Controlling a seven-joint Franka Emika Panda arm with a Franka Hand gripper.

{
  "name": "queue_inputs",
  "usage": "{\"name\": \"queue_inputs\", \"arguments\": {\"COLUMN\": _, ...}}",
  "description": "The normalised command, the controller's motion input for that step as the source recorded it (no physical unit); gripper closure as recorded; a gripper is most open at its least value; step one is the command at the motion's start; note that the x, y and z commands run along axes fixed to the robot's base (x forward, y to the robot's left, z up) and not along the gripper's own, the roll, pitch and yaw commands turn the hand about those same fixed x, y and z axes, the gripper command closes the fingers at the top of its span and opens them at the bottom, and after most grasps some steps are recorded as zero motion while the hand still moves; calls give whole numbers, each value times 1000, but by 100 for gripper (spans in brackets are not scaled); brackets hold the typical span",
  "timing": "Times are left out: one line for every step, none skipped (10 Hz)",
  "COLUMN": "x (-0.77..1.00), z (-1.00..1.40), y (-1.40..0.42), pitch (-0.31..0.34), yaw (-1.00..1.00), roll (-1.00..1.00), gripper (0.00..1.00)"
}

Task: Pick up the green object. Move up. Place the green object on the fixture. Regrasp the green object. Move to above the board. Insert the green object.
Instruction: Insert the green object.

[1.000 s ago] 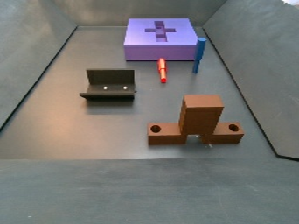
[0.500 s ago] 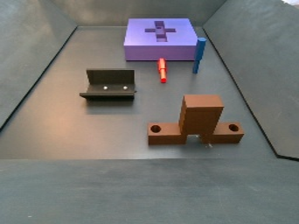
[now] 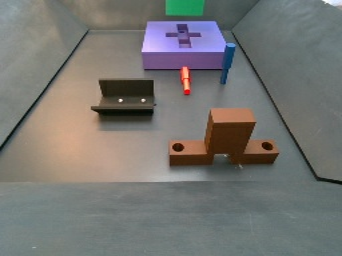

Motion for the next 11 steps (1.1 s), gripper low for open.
{"name": "queue_inputs", "arguments": {"x": 14, "z": -411, "y": 0, "pitch": -49, "yaw": -320, "roll": 316, "gripper": 100}}
{"name": "queue_inputs", "arguments": {"x": -20, "z": -494, "y": 0, "pitch": -99, "yaw": 0, "roll": 136, "gripper": 100}}
{"name": "queue_inputs", "arguments": {"x": -17, "z": -500, "y": 0, "pitch": -123, "yaw": 51, "roll": 16, "gripper": 100}}
{"name": "queue_inputs", "arguments": {"x": 0, "z": -460, "y": 0, "pitch": -121, "yaw": 209, "roll": 0, "gripper": 100}}
{"name": "queue_inputs", "arguments": {"x": 60, "z": -340, "y": -57, "pitch": -66, "yaw": 323, "roll": 24, "gripper": 100}}
{"name": "queue_inputs", "arguments": {"x": 0, "z": -283, "y": 0, "pitch": -74, "yaw": 266, "roll": 80, "gripper": 100}}
{"name": "queue_inputs", "arguments": {"x": 0, "z": -197, "y": 0, "pitch": -70, "yaw": 246, "roll": 114, "gripper": 100}}
{"name": "queue_inputs", "arguments": {"x": 151, "z": -106, "y": -49, "pitch": -7, "yaw": 86, "roll": 184, "gripper": 100}}
{"name": "queue_inputs", "arguments": {"x": 260, "z": -74, "y": -134, "pitch": 0, "yaw": 0, "roll": 214, "gripper": 100}}
{"name": "queue_inputs", "arguments": {"x": 249, "z": -100, "y": -140, "pitch": 0, "yaw": -17, "roll": 226, "gripper": 100}}
{"name": "queue_inputs", "arguments": {"x": 200, "z": -171, "y": -86, "pitch": 0, "yaw": -69, "roll": 179, "gripper": 100}}
